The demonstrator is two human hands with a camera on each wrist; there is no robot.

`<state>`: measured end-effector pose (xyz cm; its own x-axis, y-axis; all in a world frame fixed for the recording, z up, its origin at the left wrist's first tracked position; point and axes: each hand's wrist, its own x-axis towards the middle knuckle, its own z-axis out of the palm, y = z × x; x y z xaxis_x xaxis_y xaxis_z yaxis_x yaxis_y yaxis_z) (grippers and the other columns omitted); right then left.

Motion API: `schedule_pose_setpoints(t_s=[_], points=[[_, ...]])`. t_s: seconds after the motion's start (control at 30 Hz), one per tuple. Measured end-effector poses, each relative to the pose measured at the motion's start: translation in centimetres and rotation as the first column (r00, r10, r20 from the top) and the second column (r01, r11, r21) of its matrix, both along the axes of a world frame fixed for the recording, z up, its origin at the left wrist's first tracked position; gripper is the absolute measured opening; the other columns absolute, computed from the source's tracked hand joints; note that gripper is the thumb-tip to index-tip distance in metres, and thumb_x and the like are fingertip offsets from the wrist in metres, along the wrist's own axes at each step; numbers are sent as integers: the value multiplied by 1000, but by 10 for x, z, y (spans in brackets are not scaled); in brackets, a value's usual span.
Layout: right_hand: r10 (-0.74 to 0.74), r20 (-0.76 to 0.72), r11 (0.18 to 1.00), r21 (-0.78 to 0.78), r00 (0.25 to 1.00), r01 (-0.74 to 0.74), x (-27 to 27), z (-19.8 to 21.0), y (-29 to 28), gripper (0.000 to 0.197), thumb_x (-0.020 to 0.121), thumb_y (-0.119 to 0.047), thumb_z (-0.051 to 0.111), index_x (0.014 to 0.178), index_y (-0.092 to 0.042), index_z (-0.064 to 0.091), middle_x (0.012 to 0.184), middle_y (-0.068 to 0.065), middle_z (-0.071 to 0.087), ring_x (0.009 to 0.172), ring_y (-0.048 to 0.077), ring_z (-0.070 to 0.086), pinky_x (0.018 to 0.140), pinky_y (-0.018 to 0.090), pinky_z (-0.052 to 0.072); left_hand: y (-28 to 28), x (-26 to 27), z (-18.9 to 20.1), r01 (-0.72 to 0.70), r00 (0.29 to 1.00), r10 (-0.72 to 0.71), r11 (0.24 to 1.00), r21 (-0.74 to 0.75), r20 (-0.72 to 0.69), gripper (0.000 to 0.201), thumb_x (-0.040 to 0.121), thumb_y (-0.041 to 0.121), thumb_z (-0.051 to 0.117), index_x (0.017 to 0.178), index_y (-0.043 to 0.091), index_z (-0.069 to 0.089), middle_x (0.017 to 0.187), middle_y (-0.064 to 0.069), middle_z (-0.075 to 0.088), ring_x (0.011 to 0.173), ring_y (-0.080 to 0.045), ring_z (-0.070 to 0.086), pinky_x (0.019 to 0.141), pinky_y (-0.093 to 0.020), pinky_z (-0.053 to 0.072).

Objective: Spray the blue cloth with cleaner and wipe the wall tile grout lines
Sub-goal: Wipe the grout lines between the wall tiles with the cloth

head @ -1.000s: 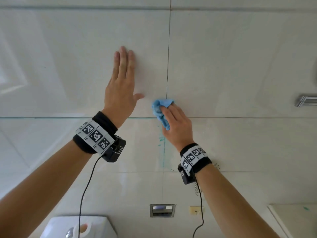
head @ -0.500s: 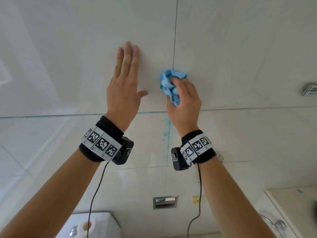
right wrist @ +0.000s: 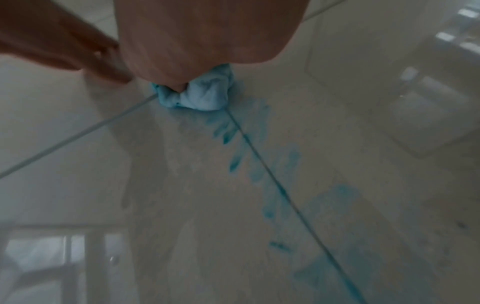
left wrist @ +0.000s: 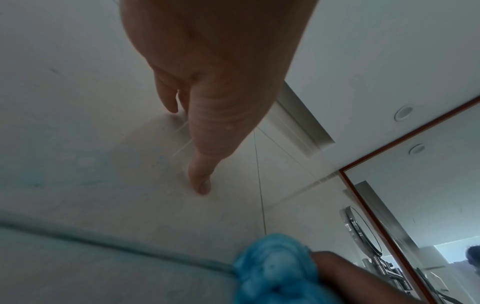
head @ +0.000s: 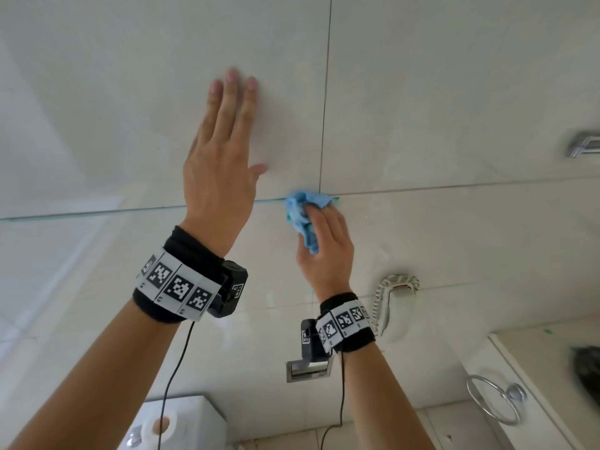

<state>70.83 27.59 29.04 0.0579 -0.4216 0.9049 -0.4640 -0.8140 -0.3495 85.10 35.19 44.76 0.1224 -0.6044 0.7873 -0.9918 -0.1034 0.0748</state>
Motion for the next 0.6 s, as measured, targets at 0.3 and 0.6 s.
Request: schedule_pose_setpoints(t_s=[0.3,0.6], points=[[-122,528,988,142,840,54,-43,5,-23,29,92,-10,77,119,0,70,114,13,71,98,25,70,81,31,60,-2,-13,-5,-48,998,47,999,-9,-47,108,86,24,82,167,19,11,175,-2,7,161,-22,7,120,-40,40],[-11,455,966,235,890,-109,-31,14,-4,30,91,-7,73,122,-9,71,119,4,67,108,22,67,86,31,60,-8,-44,-29,-56,986,55,998,-1,-159,95,96,16,71,167,22,8,175,3,4,161,-20,6,113,-27,36]])
